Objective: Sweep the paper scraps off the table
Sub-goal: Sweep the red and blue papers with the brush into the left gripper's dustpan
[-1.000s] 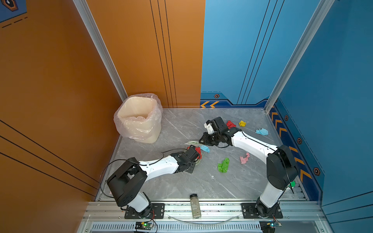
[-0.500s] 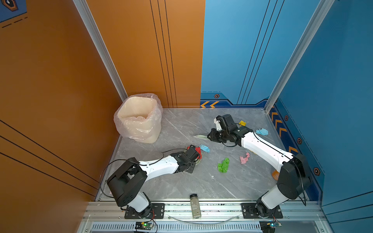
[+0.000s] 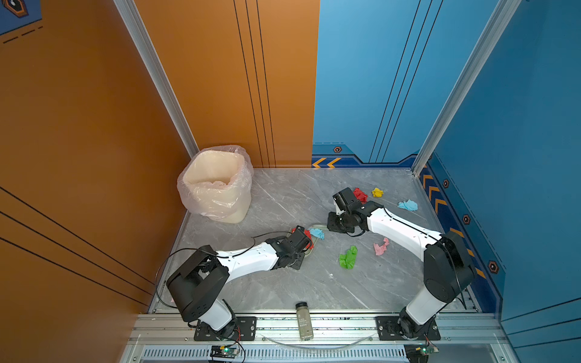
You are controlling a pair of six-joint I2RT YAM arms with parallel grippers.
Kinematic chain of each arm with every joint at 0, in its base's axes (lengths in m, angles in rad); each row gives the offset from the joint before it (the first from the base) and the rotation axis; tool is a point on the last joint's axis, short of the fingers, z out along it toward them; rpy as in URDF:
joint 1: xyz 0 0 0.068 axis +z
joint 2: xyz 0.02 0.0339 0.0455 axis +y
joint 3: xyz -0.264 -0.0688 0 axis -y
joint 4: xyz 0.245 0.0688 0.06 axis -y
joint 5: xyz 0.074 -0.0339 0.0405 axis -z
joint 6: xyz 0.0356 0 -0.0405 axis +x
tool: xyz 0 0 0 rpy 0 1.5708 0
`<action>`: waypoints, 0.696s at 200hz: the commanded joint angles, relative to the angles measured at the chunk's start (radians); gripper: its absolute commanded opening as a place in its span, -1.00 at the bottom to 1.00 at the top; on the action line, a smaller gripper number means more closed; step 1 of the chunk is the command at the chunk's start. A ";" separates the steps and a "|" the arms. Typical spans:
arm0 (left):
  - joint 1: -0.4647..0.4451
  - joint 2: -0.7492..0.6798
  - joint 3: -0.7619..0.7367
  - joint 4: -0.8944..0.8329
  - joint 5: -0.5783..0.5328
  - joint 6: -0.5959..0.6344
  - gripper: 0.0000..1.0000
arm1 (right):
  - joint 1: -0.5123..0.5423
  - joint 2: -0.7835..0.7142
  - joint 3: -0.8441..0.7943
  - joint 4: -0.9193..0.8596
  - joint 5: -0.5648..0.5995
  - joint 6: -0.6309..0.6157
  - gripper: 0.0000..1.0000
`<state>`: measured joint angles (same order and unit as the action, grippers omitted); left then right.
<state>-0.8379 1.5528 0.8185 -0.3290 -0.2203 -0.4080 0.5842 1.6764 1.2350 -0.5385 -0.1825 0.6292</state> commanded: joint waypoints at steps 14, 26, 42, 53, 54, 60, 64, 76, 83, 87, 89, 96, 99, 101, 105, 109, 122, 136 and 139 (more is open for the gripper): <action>0.001 -0.002 -0.010 -0.005 0.004 0.014 -1.00 | 0.016 -0.026 -0.016 0.009 -0.136 0.017 -1.00; 0.001 -0.008 -0.016 -0.003 0.003 0.014 -1.00 | 0.016 -0.033 -0.016 0.004 -0.161 0.017 -1.00; 0.003 -0.013 -0.022 0.003 0.005 0.015 -1.00 | 0.016 -0.041 -0.020 0.009 -0.201 0.024 -1.00; 0.003 -0.016 -0.025 0.008 0.005 0.016 -1.00 | 0.013 -0.047 -0.024 0.016 -0.231 0.032 -1.00; 0.003 -0.017 -0.025 0.009 0.005 0.015 -1.00 | 0.013 -0.048 -0.025 0.017 -0.233 0.034 -1.00; 0.003 -0.016 -0.027 0.012 0.006 0.015 -1.00 | 0.012 -0.050 -0.029 0.023 -0.248 0.040 -1.00; 0.002 -0.015 -0.026 0.013 0.008 0.015 -1.00 | 0.010 -0.054 -0.031 0.027 -0.255 0.042 -1.00; 0.003 -0.011 -0.026 0.016 0.011 0.016 -1.00 | 0.001 -0.064 -0.038 0.038 -0.260 0.053 -1.00; 0.002 -0.007 -0.025 0.019 0.013 0.015 -1.00 | -0.005 -0.068 -0.042 0.042 -0.255 0.054 -1.00; 0.003 -0.006 -0.024 0.020 0.013 0.013 -1.00 | -0.009 -0.071 -0.045 0.043 -0.250 0.055 -1.00; 0.002 -0.005 -0.024 0.021 0.014 0.014 -1.00 | -0.012 -0.073 -0.047 0.044 -0.248 0.055 -1.00; 0.003 0.000 -0.023 0.020 0.018 0.014 -1.00 | -0.020 -0.077 -0.049 0.044 -0.235 0.053 -1.00; 0.002 0.002 -0.021 0.022 0.018 0.013 -1.00 | -0.024 -0.079 -0.049 0.045 -0.230 0.052 -1.00; 0.003 0.003 -0.022 0.022 0.019 0.012 -1.00 | -0.028 -0.081 -0.050 0.047 -0.227 0.051 -1.00; 0.003 0.004 -0.022 0.024 0.021 0.012 -1.00 | -0.034 -0.083 -0.052 0.048 -0.222 0.050 -1.00; 0.002 0.006 -0.022 0.026 0.022 0.012 -1.00 | -0.040 -0.083 -0.053 0.049 -0.216 0.048 -1.00; 0.003 0.010 -0.022 0.028 0.024 0.012 -1.00 | -0.060 -0.086 -0.057 0.058 -0.205 0.042 -1.00; 0.003 0.009 -0.023 0.028 0.020 0.011 -1.00 | -0.078 -0.098 -0.071 0.079 -0.194 0.033 -1.00; 0.003 0.007 -0.024 0.028 0.019 0.011 -1.00 | -0.081 -0.103 -0.072 0.084 -0.193 0.031 -1.00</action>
<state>-0.8379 1.5524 0.8047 -0.3019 -0.2165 -0.4080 0.5320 1.6188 1.1931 -0.4950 -0.4000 0.6624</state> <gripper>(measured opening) 0.225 0.200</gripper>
